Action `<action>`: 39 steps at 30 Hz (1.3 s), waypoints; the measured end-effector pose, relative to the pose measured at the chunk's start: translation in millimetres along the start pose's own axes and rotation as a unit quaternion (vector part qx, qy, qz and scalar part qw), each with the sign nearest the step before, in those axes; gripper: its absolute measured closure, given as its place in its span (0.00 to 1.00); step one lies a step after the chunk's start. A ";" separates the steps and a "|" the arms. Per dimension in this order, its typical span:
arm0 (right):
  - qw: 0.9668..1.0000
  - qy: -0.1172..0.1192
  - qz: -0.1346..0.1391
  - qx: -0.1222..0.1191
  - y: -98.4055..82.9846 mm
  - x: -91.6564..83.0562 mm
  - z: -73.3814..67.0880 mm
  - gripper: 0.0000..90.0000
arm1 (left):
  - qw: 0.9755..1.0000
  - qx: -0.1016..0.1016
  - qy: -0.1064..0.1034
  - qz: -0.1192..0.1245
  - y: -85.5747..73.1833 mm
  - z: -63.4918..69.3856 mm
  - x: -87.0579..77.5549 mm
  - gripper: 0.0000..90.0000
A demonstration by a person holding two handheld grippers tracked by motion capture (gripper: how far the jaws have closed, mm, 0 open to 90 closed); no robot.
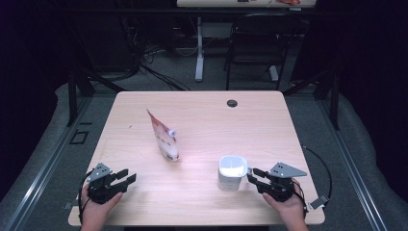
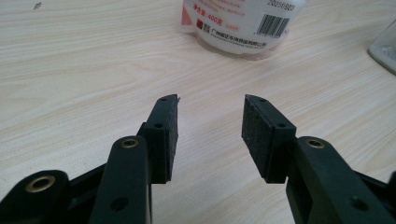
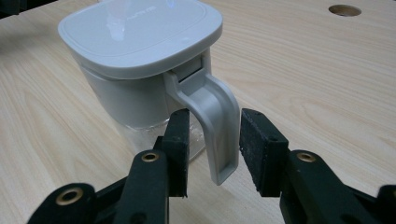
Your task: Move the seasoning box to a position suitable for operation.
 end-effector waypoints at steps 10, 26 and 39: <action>0.999 -0.012 0.032 0.037 8.5 -17.1 9.4 0.77 | 1.000 0.000 -0.003 -0.004 -0.7 0.5 -1.9 0.62; 0.997 -0.041 0.053 0.043 25.8 -24.0 8.8 1.00 | 1.000 0.001 -0.008 -0.005 -2.9 3.6 -2.4 0.62; 0.998 -0.023 0.061 0.016 42.0 -20.2 -15.8 1.00 | 1.000 0.007 -0.011 -0.009 -2.0 4.5 0.0 0.62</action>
Point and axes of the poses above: each handheld gripper's, and its own axes: x roughly forward along the jaws, y roughly out of its top, z roughly to its right, the point moved 10 cm from there along x, roughly forward along the jaws, and after that the axes turned 4 degrees about x, right-handed, at the moved point
